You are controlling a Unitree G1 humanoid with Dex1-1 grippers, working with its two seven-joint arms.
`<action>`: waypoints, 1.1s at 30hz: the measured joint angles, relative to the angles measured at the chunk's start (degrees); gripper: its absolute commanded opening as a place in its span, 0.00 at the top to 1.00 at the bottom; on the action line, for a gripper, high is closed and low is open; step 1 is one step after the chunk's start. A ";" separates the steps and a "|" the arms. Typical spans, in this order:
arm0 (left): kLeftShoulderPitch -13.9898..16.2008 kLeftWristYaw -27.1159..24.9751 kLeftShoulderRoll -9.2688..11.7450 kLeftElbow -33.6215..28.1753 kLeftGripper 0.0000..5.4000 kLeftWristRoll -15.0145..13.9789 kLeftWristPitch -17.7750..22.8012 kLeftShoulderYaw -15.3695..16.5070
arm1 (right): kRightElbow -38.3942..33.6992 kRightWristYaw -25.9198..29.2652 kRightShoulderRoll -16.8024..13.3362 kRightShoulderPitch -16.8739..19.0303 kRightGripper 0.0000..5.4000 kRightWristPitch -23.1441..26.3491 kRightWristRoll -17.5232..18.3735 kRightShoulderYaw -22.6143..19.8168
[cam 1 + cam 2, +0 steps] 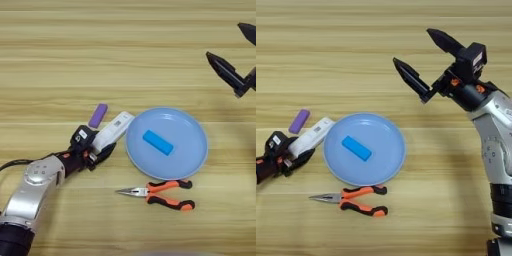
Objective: Move the objects on the table
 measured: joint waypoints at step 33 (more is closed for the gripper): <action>2.01 -1.87 -0.22 -0.02 0.01 1.35 -10.79 -1.73 | 0.22 0.11 0.27 0.00 0.00 -0.09 -0.02 0.15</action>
